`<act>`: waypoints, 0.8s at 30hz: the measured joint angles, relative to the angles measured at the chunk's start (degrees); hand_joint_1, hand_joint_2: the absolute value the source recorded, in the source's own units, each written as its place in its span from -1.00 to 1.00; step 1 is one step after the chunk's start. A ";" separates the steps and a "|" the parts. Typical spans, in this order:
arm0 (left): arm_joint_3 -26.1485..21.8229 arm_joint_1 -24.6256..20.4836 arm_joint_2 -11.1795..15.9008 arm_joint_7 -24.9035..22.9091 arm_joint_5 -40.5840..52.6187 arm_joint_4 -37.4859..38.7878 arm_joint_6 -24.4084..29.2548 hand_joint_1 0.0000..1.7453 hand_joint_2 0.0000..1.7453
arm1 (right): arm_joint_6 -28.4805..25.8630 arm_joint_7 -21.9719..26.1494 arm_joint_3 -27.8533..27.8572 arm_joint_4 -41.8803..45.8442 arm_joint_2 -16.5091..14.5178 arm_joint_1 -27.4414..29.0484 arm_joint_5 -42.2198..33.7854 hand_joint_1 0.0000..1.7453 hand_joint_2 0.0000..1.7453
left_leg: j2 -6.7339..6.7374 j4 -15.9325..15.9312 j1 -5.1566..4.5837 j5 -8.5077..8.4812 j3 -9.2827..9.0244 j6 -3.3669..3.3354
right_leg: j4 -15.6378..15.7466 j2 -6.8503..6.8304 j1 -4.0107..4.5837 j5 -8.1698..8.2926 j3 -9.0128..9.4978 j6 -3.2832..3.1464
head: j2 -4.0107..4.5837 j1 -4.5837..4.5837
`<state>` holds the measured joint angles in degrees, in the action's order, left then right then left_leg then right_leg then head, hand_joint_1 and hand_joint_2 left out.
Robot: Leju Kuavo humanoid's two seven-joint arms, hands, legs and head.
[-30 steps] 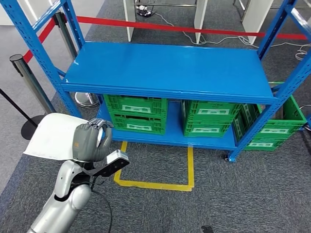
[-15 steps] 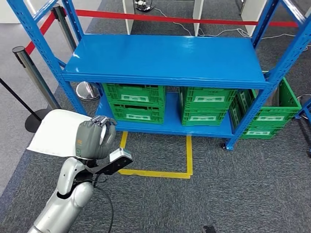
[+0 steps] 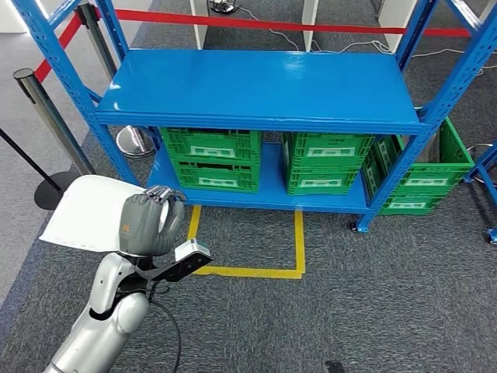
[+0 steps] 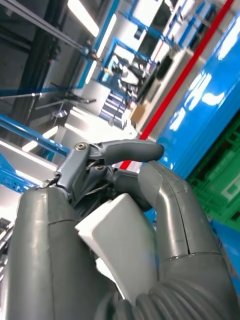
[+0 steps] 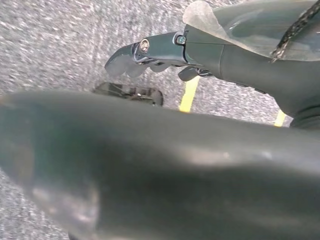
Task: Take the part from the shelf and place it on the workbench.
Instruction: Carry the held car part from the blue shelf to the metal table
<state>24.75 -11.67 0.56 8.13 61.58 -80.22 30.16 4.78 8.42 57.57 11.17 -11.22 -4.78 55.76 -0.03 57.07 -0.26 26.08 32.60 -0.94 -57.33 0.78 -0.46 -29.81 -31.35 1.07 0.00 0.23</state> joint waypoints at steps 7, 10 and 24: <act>0.20 -0.47 -0.87 0.26 -0.36 0.01 0.15 1.00 1.00 | -1.94 0.00 1.91 0.00 0.39 0.12 -2.39 -1.00 -1.00 | 2.97 -0.75 0.45 0.16 -0.20 -0.62 | -14.37 -0.69 -0.33 -3.99 -8.12 1.58 | 0.00 -0.46; 0.27 -0.81 -1.33 0.49 -0.74 0.02 0.25 1.00 1.00 | -1.94 -0.01 2.68 0.01 0.76 -0.02 -2.60 -1.00 -1.00 | 4.26 0.09 0.22 0.78 -0.16 0.00 | -3.53 -4.36 -0.10 1.33 -3.29 1.56 | 0.00 -0.60; 0.55 -1.20 -1.73 0.86 -1.35 0.50 0.50 1.00 1.00 | -1.96 -0.08 3.76 0.01 0.81 0.14 -2.58 -1.00 -1.00 | -1.30 9.70 0.31 5.04 2.32 0.31 | -0.84 3.45 0.56 3.32 -3.13 -1.85 | 0.00 0.07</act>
<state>25.29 -12.86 -1.16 8.99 60.22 -79.71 30.67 2.83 8.33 61.33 11.17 -10.40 -4.64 53.18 -1.32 66.77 0.05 31.12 34.93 -0.64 -58.18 4.23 0.10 -26.49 -34.47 -0.78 0.00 0.30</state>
